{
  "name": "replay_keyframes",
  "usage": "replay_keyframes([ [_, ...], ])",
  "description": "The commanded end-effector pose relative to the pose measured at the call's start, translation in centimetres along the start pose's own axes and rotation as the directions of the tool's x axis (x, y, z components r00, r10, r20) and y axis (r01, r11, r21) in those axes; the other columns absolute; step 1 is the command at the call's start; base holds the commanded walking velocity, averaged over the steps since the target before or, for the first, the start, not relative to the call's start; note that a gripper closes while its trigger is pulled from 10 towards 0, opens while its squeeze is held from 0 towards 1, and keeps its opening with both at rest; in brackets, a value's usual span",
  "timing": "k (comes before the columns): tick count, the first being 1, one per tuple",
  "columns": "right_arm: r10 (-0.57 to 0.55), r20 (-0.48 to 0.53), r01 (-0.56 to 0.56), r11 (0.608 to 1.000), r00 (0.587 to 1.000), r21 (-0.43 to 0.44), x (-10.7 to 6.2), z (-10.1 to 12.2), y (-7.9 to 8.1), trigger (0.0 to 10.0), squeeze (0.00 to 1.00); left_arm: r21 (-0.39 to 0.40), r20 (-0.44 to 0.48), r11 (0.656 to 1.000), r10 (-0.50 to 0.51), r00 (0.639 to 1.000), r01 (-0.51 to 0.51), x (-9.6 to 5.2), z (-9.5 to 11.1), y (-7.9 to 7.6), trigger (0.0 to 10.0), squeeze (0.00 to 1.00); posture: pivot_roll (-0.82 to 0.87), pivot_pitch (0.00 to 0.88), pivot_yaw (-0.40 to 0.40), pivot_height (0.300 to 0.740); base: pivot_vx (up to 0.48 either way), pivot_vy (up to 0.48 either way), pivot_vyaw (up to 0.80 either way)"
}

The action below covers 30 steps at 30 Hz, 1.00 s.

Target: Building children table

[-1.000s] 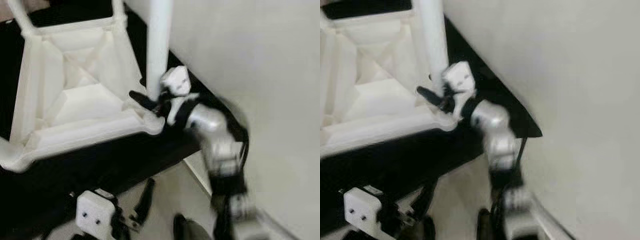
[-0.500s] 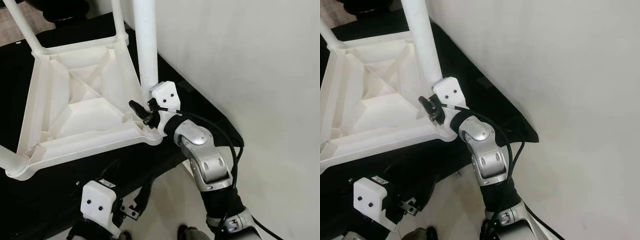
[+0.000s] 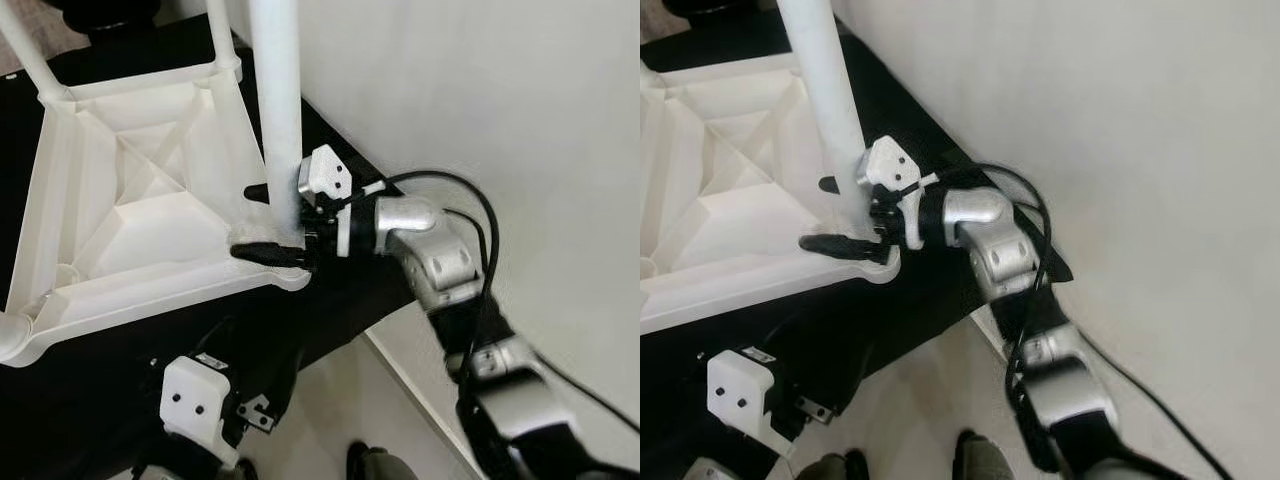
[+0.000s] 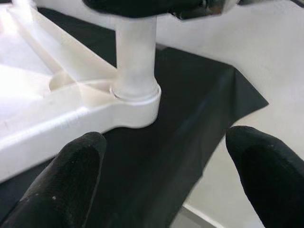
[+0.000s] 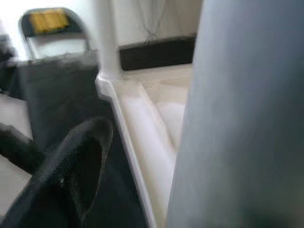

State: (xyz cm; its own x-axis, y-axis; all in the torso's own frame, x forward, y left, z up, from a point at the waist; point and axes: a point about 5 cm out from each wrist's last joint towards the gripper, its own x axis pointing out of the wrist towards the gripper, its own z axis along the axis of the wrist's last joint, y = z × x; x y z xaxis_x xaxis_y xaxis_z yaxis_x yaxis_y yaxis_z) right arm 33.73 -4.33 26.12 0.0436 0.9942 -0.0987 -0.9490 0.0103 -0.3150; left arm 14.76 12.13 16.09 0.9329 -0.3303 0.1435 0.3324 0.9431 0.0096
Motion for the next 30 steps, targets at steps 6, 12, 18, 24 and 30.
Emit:
replay_keyframes([
  [6, 0.198, 0.062, -0.2, 0.979, 0.978, 0.042, 0.5, 0.8, -0.9, 0.0, 0.0, -0.007, 0.004, 1.0, -0.004, 1.0, 0.004, -0.4, 0.3, -0.4, 10.0, 0.0, 0.12, 0.25, -0.042, 0.74, 0.0, 0.0, 0.0],
  [12, 0.289, 0.079, -0.294, 0.954, 0.954, 0.055, 0.0, 0.7, -1.4, 0.0, 0.0, -0.013, -0.001, 1.0, -0.002, 1.0, 0.002, -0.8, 0.4, -0.7, 10.0, 0.0, 0.12, 0.271, -0.042, 0.74, 0.0, 0.0, 0.0],
  [18, 0.242, 0.091, -0.247, 0.968, 0.966, 0.051, -0.3, 0.5, -1.7, 0.0, 0.0, -0.017, -0.002, 1.0, 0.002, 1.0, -0.002, -0.8, 0.5, -0.8, 10.0, 0.0, 0.12, 0.274, -0.042, 0.74, 0.0, 0.0, 0.0],
  [24, 0.003, 0.085, -0.01, 0.997, 0.996, 0.076, -1.8, -0.5, -2.3, 0.0, 0.0, -0.022, -0.001, 1.0, 0.001, 1.0, -0.001, -0.6, 0.4, -0.8, 10.0, 0.0, 0.09, 0.267, -0.043, 0.74, 0.0, 0.0, 0.0],
  [30, -0.326, -0.027, 0.325, 0.925, 0.945, 0.198, -2.4, -3.0, 0.1, 0.0, 0.0, -0.023, 0.004, 1.0, -0.002, 1.0, 0.002, -0.3, 0.2, -0.5, 10.0, 0.0, 0.08, 0.252, -0.049, 0.74, 0.0, 0.0, 0.0],
])
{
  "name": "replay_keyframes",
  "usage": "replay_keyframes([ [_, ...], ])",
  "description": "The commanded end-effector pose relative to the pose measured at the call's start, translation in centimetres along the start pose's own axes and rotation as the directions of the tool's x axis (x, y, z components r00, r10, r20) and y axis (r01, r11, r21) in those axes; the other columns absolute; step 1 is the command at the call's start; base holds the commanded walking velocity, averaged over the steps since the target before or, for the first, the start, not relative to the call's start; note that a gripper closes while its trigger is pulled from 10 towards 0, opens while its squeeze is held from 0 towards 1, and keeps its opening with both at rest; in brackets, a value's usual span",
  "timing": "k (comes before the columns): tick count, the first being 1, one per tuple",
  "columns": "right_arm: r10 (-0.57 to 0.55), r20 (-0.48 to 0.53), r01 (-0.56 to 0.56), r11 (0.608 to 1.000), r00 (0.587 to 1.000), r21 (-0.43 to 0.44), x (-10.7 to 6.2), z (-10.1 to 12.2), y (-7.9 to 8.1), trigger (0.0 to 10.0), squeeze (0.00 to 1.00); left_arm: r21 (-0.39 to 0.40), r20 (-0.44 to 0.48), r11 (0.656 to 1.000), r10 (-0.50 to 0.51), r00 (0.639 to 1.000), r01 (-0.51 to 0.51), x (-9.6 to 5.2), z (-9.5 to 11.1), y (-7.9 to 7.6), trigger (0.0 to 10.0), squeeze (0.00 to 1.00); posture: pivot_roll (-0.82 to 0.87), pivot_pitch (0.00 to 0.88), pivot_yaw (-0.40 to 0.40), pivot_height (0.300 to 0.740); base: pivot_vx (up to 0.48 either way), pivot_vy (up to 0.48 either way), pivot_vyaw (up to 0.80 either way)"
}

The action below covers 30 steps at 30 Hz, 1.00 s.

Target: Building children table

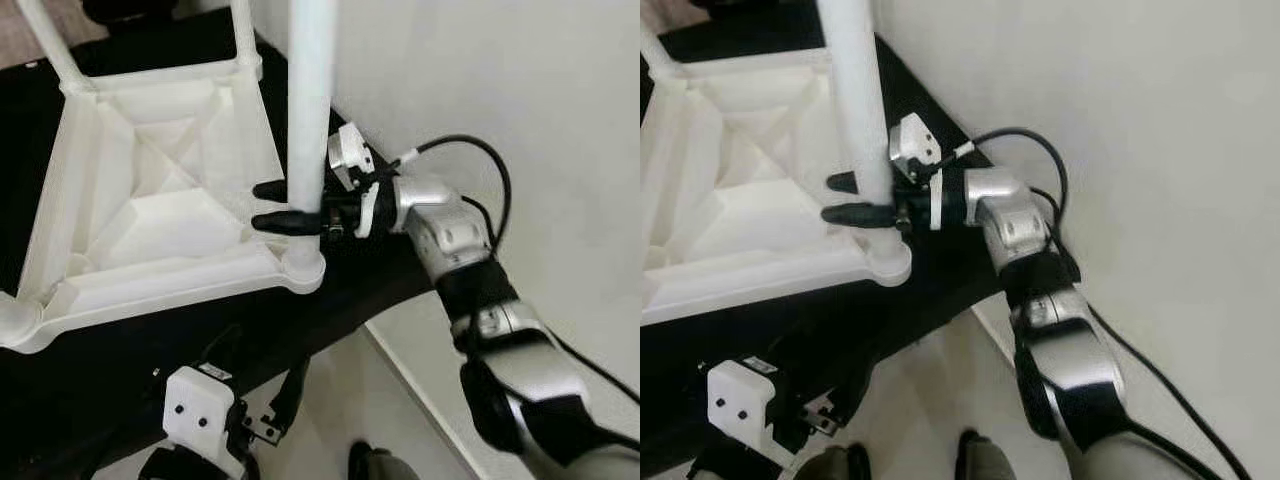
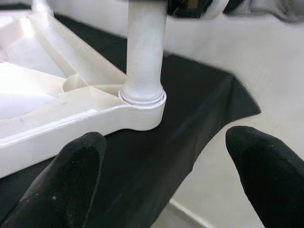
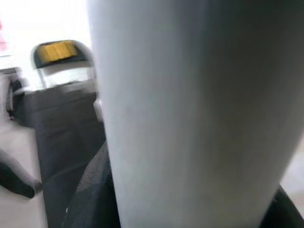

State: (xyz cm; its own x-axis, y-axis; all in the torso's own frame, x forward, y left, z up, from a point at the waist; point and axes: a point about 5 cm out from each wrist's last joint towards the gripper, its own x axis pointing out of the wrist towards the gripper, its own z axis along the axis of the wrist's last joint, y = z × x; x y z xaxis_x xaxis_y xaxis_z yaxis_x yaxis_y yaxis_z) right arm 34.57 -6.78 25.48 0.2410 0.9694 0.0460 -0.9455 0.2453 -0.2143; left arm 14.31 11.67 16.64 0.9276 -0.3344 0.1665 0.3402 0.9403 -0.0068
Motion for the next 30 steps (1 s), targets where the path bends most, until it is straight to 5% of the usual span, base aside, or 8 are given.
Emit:
replay_keyframes([
  [1, -0.286, -0.173, 0.302, 0.95, 0.942, 0.073, -0.5, -3.3, 1.6, 0.0, 0.0, -0.004, -0.019, 1.0, 0.002, 1.0, -0.002, -0.1, -0.4, 0.2, 10.0, 0.0, 0.08, 0.245, -0.048, 0.74, 0.0, 0.0, 0.0],
  [6, -0.606, -0.335, 0.633, 0.774, 0.722, -0.035, -1.8, -6.4, 6.0, 0.0, 0.0, 0.004, -0.012, 1.0, -0.002, 1.0, 0.002, 0.4, -0.6, 0.6, 10.0, 0.0, 0.05, 0.222, -0.039, 0.74, 0.0, 0.0, 0.0],
  [12, -0.591, -0.255, 0.605, 0.796, 0.766, -0.026, 1.1, -5.8, 5.8, 0.0, 0.0, 0.012, -0.007, 1.0, -0.003, 1.0, 0.003, 1.1, -1.1, 1.0, 10.0, 0.0, 0.06, 0.174, -0.038, 0.74, 0.0, 0.0, 0.0],
  [15, -0.566, -0.239, 0.579, 0.815, 0.789, -0.017, 1.9, -5.7, 5.1, 2.4, 0.0, 0.02, -0.007, 1.0, 0.006, 1.0, -0.006, 1.4, -1.3, 1.3, 10.0, 0.0, 0.07, 0.158, -0.04, 0.74, 0.0, 0.0, 0.0],
  [16, -0.524, -0.237, 0.537, 0.843, 0.818, -0.011, 2.3, -5.5, 5.0, 10.0, 0.0, 0.024, -0.007, 1.0, 0.011, 1.0, -0.011, 1.4, -1.4, 1.4, 10.0, 0.0, 0.08, 0.153, -0.041, 0.74, 0.0, 0.0, 0.0],
  [19, -0.392, -0.19, 0.405, 0.914, 0.9, 0.033, 3.0, -4.8, 4.6, 10.0, 0.02, 0.03, -0.006, 0.999, 0.02, 1.0, -0.02, 1.4, -1.4, 1.5, 10.0, 0.0, 0.08, 0.151, -0.043, 0.74, 0.0, 0.0, 0.0],
  [20, -0.333, -0.159, 0.345, 0.937, 0.93, 0.057, 3.1, -4.1, 4.4, 10.0, 1.0, 0.03, -0.006, 0.999, 0.022, 1.0, -0.022, 1.3, -1.4, 1.5, 10.0, 0.0, 0.09, 0.153, -0.045, 0.74, 0.0, 0.0, 0.0],
  [30, 0.072, -0.098, -0.074, 0.997, 0.993, -0.025, 0.8, -2.1, 1.4, 10.0, 1.0, 0.021, -0.007, 1.0, 0.012, 1.0, -0.012, 0.8, -1.2, 0.9, 10.0, 0.0, 0.11, 0.181, -0.05, 0.74, 0.0, 0.0, 0.0],
])
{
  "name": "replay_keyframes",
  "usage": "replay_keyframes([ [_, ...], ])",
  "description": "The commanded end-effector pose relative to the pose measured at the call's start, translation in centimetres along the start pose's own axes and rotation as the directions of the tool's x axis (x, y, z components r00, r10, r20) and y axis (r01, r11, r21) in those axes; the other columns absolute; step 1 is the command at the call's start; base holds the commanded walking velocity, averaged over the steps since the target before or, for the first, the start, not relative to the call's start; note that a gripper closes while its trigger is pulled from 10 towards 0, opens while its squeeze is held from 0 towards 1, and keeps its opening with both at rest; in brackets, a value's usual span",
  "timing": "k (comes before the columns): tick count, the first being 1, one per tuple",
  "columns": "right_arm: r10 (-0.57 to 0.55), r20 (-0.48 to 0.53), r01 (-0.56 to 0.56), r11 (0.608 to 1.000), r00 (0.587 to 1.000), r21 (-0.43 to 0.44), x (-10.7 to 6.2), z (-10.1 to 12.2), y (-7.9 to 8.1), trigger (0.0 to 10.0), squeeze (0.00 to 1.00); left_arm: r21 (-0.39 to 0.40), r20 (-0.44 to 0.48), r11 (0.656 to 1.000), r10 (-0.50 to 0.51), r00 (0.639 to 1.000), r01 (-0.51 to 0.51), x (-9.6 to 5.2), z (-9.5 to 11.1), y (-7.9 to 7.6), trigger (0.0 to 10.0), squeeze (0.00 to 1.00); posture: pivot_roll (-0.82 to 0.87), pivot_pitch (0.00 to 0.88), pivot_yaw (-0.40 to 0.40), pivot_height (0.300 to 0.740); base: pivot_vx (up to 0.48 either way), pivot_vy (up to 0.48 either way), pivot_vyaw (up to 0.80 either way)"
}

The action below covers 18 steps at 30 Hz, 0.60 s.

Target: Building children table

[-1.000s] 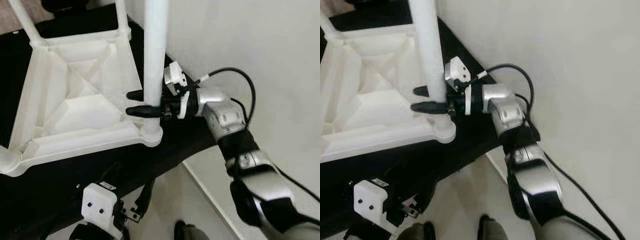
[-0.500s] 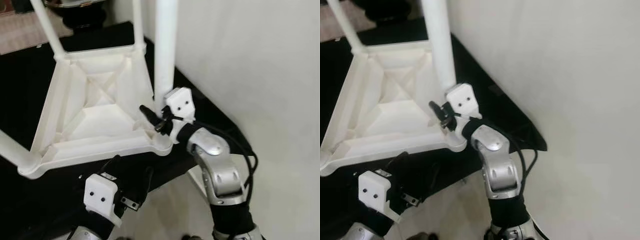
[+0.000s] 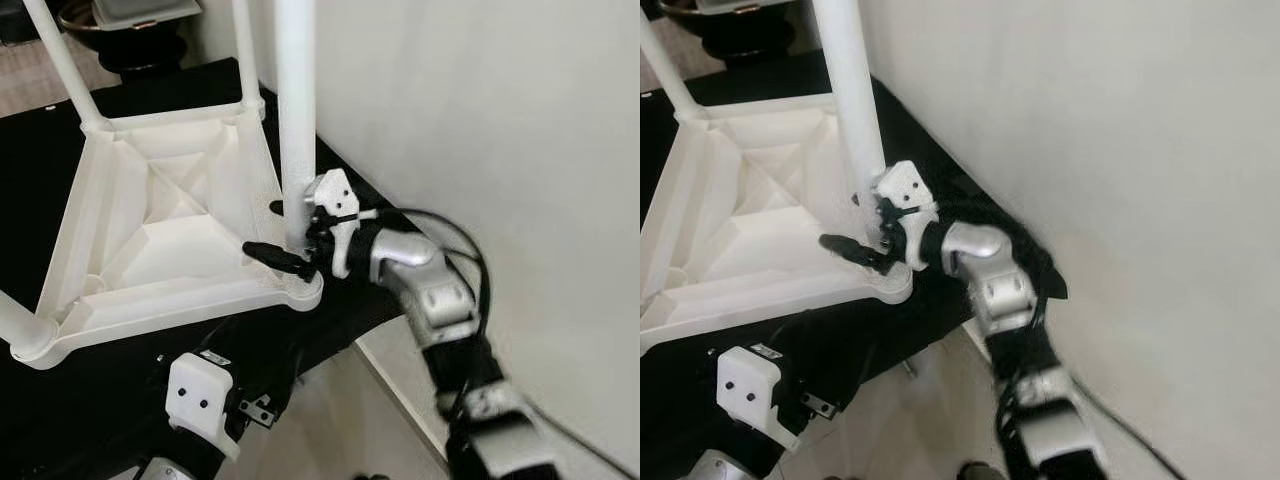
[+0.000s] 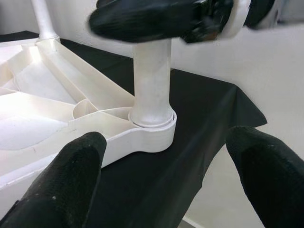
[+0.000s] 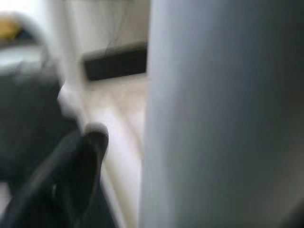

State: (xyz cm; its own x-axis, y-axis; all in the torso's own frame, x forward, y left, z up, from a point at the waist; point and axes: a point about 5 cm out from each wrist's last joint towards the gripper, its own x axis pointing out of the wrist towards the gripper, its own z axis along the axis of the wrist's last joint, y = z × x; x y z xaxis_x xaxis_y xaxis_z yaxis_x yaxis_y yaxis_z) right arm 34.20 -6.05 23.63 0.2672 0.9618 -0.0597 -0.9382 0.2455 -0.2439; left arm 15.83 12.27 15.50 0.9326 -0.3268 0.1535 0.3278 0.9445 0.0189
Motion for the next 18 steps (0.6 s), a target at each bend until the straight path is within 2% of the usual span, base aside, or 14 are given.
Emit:
replay_keyframes([
  [1, 0.075, 0.013, -0.075, 0.997, 0.997, -0.003, 0.3, -0.3, 0.5, 10.0, 1.0, -0.007, 0.006, 1.0, 0.004, 1.0, -0.004, -0.2, 0.2, -0.2, 10.0, 0.0, 0.11, 0.181, -0.05, 0.74, 0.0, 0.0, 0.0],
  [2, 0.146, -0.008, -0.146, 0.989, 0.989, -0.031, -0.1, -0.1, 0.3, 10.0, 0.62, -0.008, 0.006, 1.0, 0.004, 1.0, -0.004, -0.3, 0.2, -0.3, 10.0, 0.0, 0.12, 0.195, -0.051, 0.74, 0.0, 0.0, 0.0],
  [3, 0.19, -0.019, -0.191, 0.981, 0.982, -0.043, -0.3, 0.1, -0.1, 10.0, 0.0, -0.008, 0.005, 1.0, 0.004, 1.0, -0.004, -0.5, 0.3, -0.4, 10.0, 0.0, 0.12, 0.198, -0.051, 0.74, 0.0, 0.0, 0.0],
  [6, 0.219, -0.054, -0.221, 0.974, 0.974, -0.039, -0.6, 0.7, -1.7, 10.0, 0.0, -0.012, 0.001, 1.0, 0.004, 1.0, -0.004, -0.8, 0.4, -0.6, 10.0, 0.0, 0.12, 0.217, -0.048, 0.74, 0.0, 0.0, 0.0],
  [9, 0.234, -0.07, -0.237, 0.97, 0.97, -0.046, -0.5, 0.8, -2.1, 10.0, 0.0, -0.014, -0.002, 1.0, 0.002, 1.0, -0.002, -1.0, 0.5, -0.7, 10.0, 0.0, 0.12, 0.225, -0.045, 0.74, 0.0, 0.0, 0.0],
  [10, 0.258, -0.066, -0.26, 0.965, 0.964, -0.035, -0.5, 1.0, -2.3, 8.7, 0.0, -0.017, -0.004, 1.0, 0.0, 1.0, 0.0, -1.1, 0.6, -0.8, 10.0, 0.0, 0.12, 0.23, -0.044, 0.74, 0.0, 0.0, 0.0],
  [12, 0.275, -0.061, -0.277, 0.96, 0.959, -0.027, -0.5, 1.1, -2.5, 8.7, 0.0, -0.018, -0.006, 1.0, -0.001, 1.0, 0.001, -1.2, 0.6, -0.8, 10.0, 0.0, 0.12, 0.23, -0.044, 0.74, 0.0, 0.0, 0.0],
  [13, 0.29, -0.054, -0.291, 0.957, 0.956, -0.014, -0.5, 1.2, -2.6, 0.0, 0.0, -0.02, -0.007, 1.0, -0.002, 1.0, 0.002, -1.3, 0.6, -0.9, 10.0, 0.0, 0.13, 0.237, -0.042, 0.74, 0.0, 0.0, 0.0],
  [18, 0.331, -0.058, -0.332, 0.943, 0.942, -0.013, -0.6, 1.3, -2.8, 0.0, 0.0, -0.025, -0.014, 1.0, -0.003, 1.0, 0.002, -1.6, 0.8, -1.0, 10.0, 0.0, 0.13, 0.254, -0.042, 0.74, 0.0, 0.0, 0.0],
])
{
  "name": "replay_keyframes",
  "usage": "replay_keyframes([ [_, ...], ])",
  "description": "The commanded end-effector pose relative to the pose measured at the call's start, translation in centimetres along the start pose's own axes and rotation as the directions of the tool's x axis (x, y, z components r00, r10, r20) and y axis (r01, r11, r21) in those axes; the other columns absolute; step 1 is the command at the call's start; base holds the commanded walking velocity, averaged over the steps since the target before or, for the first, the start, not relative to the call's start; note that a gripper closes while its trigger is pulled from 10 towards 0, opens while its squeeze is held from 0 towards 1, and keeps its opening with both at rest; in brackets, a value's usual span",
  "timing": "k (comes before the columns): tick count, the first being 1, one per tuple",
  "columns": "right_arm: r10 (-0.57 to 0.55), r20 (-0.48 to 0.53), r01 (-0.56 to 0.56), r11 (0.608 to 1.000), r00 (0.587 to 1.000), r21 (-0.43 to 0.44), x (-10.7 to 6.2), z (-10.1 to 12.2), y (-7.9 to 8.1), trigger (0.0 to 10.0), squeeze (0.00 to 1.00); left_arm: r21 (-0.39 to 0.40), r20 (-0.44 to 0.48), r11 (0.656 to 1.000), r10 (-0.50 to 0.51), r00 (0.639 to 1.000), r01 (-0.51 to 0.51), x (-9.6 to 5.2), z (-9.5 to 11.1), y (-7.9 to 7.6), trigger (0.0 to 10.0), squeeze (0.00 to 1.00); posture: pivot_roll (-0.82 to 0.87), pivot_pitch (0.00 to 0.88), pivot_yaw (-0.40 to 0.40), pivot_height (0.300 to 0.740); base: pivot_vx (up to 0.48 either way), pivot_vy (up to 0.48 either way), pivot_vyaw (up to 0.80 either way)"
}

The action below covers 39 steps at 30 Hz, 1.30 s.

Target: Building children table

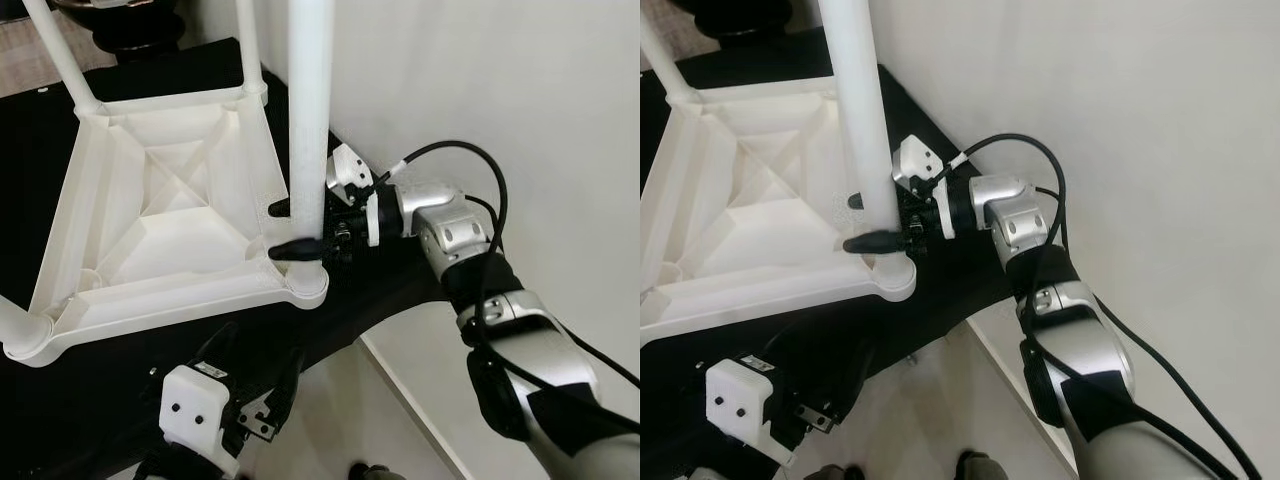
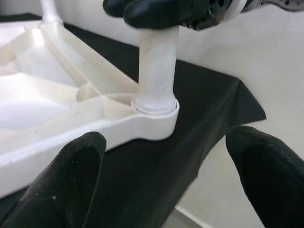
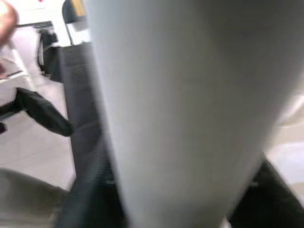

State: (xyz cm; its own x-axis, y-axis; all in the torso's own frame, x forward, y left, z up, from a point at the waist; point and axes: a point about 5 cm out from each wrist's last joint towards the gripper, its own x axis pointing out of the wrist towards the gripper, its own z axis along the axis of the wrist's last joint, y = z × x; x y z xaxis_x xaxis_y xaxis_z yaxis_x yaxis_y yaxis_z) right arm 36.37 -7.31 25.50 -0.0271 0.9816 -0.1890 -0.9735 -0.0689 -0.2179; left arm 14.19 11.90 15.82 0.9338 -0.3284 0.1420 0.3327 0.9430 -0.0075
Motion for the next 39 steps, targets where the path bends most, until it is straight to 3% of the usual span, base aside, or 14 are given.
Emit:
replay_keyframes([
  [1, 0.027, 0.002, -0.027, 1.0, 1.0, -0.01, 0.0, 0.1, -0.1, 0.0, 0.0, 0.001, -0.003, 1.0, -0.001, 1.0, 0.001, -0.3, 0.3, -0.2, 10.0, 0.0, 0.13, 0.256, -0.042, 0.74, 0.0, 0.0, 0.0],
  [10, 0.05, 0.009, -0.05, 0.999, 0.999, -0.014, -0.5, -0.1, -0.4, 0.0, 0.0, 0.0, -0.005, 1.0, 0.002, 1.0, -0.002, -0.4, 0.4, -0.3, 10.0, 0.0, 0.12, 0.26, -0.041, 0.74, 0.0, 0.0, 0.0],
  [15, -0.217, 0.027, 0.218, 0.975, 0.976, -0.031, -1.8, -0.3, -1.0, 0.0, 0.0, -0.004, -0.002, 1.0, 0.003, 1.0, -0.003, -0.2, 0.3, -0.3, 10.0, 0.0, 0.1, 0.257, -0.056, 0.74, 0.0, 0.0, 0.0],
  [17, -0.597, -0.01, 0.595, 0.8, 0.802, 0.077, -1.7, -2.4, -0.6, 0.0, 0.0, -0.003, 0.003, 1.0, 0.004, 1.0, -0.004, -0.1, 0.4, -0.2, 10.0, 0.0, 0.09, 0.257, -0.062, 0.74, 0.0, 0.0, 0.0],
  [18, -0.597, -0.01, 0.595, 0.8, 0.802, 0.077, -1.7, -2.4, -0.6, 0.0, 0.0, -0.003, 0.003, 1.0, 0.004, 1.0, -0.004, -0.1, 0.4, -0.2, 10.0, 0.0, 0.09, 0.257, -0.062, 0.74, 0.0, 0.0, 0.0],
  [19, -0.819, -0.116, 0.827, 0.558, 0.562, 0.069, -1.8, -4.1, 1.1, 0.0, 0.0, -0.002, 0.004, 1.0, 0.004, 1.0, -0.004, 0.0, 0.4, -0.1, 10.0, 0.0, 0.07, 0.26, -0.058, 0.74, 0.0, 0.0, 0.0],
  [21, -0.87, -0.192, 0.89, 0.45, 0.454, 0.069, 0.0, -5.5, 6.3, 0.0, 0.0, -0.001, 0.008, 1.0, 0.0, 1.0, 0.0, 0.2, 0.4, 0.1, 10.0, 0.0, 0.06, 0.261, -0.038, 0.74, 0.0, 0.0, 0.0],
  [24, -0.855, -0.17, 0.872, 0.483, 0.489, 0.079, 1.8, -5.3, 8.3, 0.0, 0.0, -0.001, 0.011, 1.0, -0.005, 1.0, 0.005, 0.4, 0.4, 0.3, 10.0, 0.0, 0.06, 0.263, -0.034, 0.74, 0.0, 0.0, 0.0],
  [26, -0.823, -0.153, 0.837, 0.534, 0.546, 0.115, 3.8, -5.7, 7.5, 0.0, 0.0, -0.009, 0.01, 1.0, -0.017, 1.0, 0.017, 0.8, 0.1, 0.4, 10.0, 0.0, 0.07, 0.219, -0.032, 0.74, 0.0, 0.0, 0.0],
  [32, -0.79, -0.153, 0.804, 0.577, 0.594, 0.146, 5.1, -5.9, 6.8, 0.0, 0.0, -0.007, 0.012, 1.0, -0.014, 1.0, 0.014, 1.0, -0.1, 0.7, 10.0, 0.0, 0.09, 0.199, -0.045, 0.74, 0.0, 0.0, 0.0],
  [33, -0.767, -0.162, 0.784, 0.605, 0.62, 0.138, 5.4, -5.7, 6.7, 10.0, 0.0, 0.002, 0.017, 1.0, 0.001, 1.0, -0.001, 1.1, -0.1, 0.8, 10.0, 0.0, 0.1, 0.198, -0.05, 0.74, 0.0, 0.0, 0.0],
  [36, -0.713, -0.144, 0.728, 0.67, 0.686, 0.149, 5.9, -5.1, 6.7, 10.0, 0.0, 0.016, 0.026, 1.0, 0.024, 0.999, -0.024, 1.3, -0.1, 1.0, 10.0, 0.0, 0.1, 0.188, -0.056, 0.74, 0.0, 0.0, 0.0],
  [37, -0.623, -0.05, 0.621, 0.765, 0.781, 0.172, 5.9, -4.0, 6.3, 10.0, 1.0, 0.021, 0.029, 0.999, 0.034, 0.999, -0.035, 1.3, -0.1, 1.1, 10.0, 0.0, 0.1, 0.184, -0.06, 0.74, 0.0, 0.0, 0.0],
  [39, -0.55, 0.001, 0.541, 0.823, 0.835, 0.175, 5.6, -3.1, 6.4, 10.0, 1.0, 0.019, 0.029, 0.999, 0.033, 0.999, -0.034, 1.4, -0.2, 1.1, 10.0, 0.0, 0.1, 0.182, -0.061, 0.74, 0.0, 0.0, 0.0],
])
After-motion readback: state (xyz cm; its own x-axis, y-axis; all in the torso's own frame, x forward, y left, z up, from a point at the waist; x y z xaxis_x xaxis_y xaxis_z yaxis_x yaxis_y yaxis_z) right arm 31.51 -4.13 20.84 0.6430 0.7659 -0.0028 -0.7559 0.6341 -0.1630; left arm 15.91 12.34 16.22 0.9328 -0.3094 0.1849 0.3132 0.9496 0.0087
